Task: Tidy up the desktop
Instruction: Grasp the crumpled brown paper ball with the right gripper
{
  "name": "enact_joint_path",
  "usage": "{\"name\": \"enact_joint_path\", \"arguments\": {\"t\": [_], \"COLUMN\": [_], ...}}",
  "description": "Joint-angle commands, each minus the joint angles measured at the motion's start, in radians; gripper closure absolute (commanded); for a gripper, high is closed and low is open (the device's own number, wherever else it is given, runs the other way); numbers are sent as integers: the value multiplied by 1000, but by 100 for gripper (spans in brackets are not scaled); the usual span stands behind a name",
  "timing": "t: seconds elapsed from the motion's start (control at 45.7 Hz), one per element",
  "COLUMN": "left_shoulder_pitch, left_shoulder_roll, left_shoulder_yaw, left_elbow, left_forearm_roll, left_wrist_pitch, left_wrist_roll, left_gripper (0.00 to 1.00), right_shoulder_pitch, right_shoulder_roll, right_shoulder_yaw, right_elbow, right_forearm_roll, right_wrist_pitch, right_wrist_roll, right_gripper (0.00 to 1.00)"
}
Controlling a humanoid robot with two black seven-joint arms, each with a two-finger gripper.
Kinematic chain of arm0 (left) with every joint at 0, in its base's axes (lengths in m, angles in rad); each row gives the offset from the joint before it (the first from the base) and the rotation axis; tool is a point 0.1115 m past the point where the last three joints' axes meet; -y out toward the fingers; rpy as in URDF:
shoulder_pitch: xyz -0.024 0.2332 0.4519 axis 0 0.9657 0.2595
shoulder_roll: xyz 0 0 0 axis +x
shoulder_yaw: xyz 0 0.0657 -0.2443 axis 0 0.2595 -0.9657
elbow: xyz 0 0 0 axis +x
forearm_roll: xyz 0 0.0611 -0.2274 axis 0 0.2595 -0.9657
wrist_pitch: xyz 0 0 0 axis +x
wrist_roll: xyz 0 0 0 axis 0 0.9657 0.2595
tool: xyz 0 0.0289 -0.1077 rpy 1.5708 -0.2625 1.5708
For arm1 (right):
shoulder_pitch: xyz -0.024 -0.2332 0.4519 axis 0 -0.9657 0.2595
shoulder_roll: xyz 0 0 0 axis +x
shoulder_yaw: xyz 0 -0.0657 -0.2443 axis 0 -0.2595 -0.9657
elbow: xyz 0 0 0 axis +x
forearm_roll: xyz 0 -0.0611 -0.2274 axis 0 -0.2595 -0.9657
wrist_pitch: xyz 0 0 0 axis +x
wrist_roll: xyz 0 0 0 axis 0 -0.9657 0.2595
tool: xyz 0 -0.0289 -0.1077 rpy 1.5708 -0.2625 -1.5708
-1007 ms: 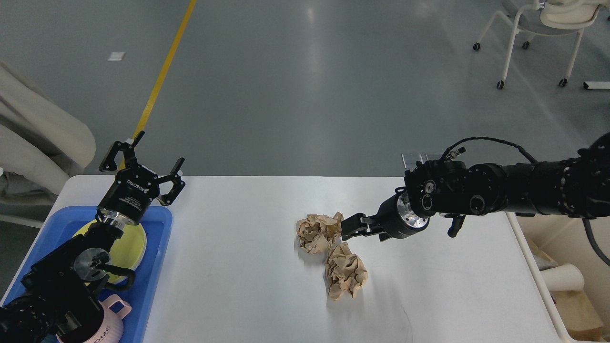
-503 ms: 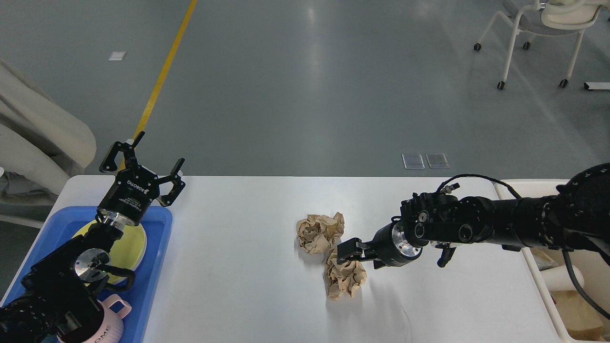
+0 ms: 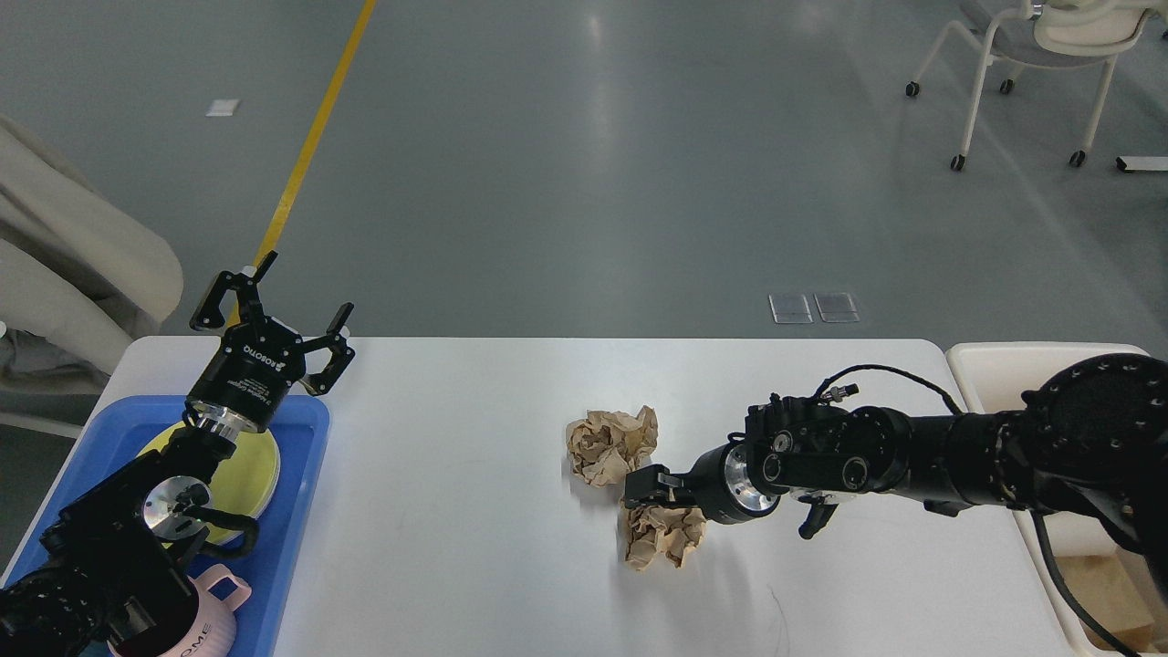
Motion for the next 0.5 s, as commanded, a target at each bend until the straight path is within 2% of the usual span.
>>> {"name": "enact_joint_path", "arguments": {"t": [0.0, 0.044, 0.066, 0.088, 0.131, 0.153, 0.306, 0.416, 0.482], "left_shoulder_pitch": [0, 0, 0, 0, 0, 0, 0, 0, 0], "left_shoulder_roll": [0, 0, 0, 0, 0, 0, 0, 0, 2], "left_shoulder_yaw": [0, 0, 0, 0, 0, 0, 0, -1, -2], "left_elbow": [0, 0, 0, 0, 0, 0, 0, 0, 0], "left_forearm_roll": [0, 0, 0, 0, 0, 0, 0, 0, 0], "left_wrist_pitch": [1, 1, 1, 1, 1, 1, 1, -1, -1], "left_wrist_roll": [0, 0, 0, 0, 0, 0, 0, 0, 0], "left_gripper": [0, 0, 0, 0, 0, 0, 0, 0, 0], "right_shoulder_pitch": [2, 4, 4, 5, 5, 8, 83, 270, 414], "right_shoulder_roll": [-2, -2, -2, -3, -3, -5, -78, -245, -348], "right_shoulder_yaw": [-16, -19, -19, -20, -20, -20, -45, -98, -126], "right_elbow": [3, 3, 3, 5, 8, 8, 86, 231, 296], "right_forearm_roll": [3, 3, 3, 5, 5, 5, 6, 8, 5], "right_wrist_pitch": [3, 4, 7, 9, 10, 10, 64, 125, 210], "right_wrist_roll": [-6, -6, -6, -6, -6, -6, -12, -12, -14], "right_gripper": [52, 54, 59, 68, 95, 100, 100, 100, 100]}}
